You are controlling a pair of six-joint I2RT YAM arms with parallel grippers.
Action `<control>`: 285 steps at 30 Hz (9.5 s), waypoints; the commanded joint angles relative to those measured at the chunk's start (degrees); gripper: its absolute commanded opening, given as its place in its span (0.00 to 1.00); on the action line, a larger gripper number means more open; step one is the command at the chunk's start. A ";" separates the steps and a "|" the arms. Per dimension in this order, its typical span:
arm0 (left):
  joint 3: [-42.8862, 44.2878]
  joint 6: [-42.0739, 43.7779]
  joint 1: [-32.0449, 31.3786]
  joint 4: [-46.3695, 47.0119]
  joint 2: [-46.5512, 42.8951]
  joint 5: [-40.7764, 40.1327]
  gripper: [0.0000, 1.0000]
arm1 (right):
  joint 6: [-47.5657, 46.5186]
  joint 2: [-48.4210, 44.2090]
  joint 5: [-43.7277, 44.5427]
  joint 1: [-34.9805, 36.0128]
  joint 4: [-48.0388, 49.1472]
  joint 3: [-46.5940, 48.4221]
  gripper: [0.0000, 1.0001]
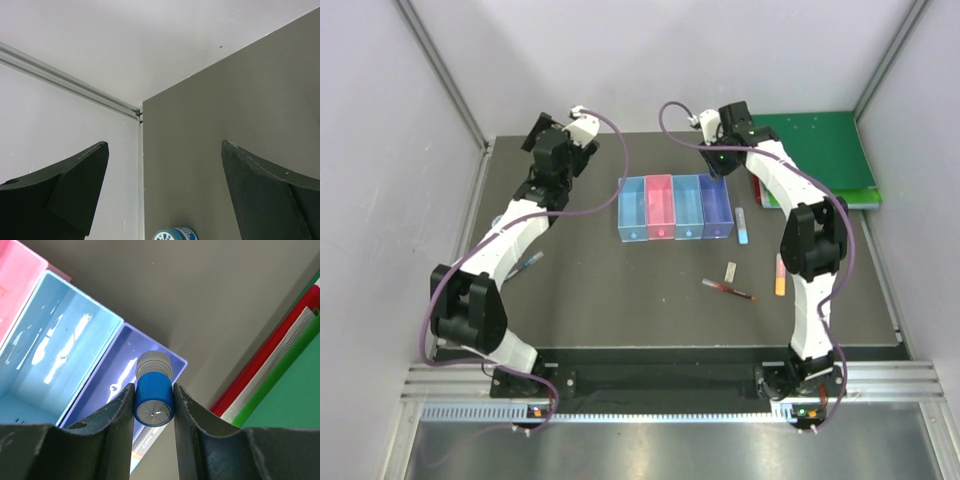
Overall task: Sort the stationery into containers
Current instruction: Place the stationery in the storage box, then pick up the stationery from the center of the board, then place the stationery in the storage box, then pick up the stationery from the center of the board.
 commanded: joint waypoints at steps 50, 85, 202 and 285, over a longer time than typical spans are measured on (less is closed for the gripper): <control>7.29 0.72 -1.09 3.53 5.29 -0.68 0.99 | 0.18 0.11 -1.37 0.19 7.74 -5.69 0.50; 4.39 1.95 -2.50 3.80 0.89 1.25 0.99 | 15.12 -19.68 2.86 -5.17 8.62 -33.29 0.53; -1.50 6.70 -4.87 3.53 -5.35 -0.50 0.99 | 30.15 4.32 -7.96 4.50 3.34 -2.35 0.15; 4.83 8.46 -10.93 -0.86 -0.78 -0.15 0.99 | 34.37 -27.58 7.42 -19.58 8.53 -60.71 0.41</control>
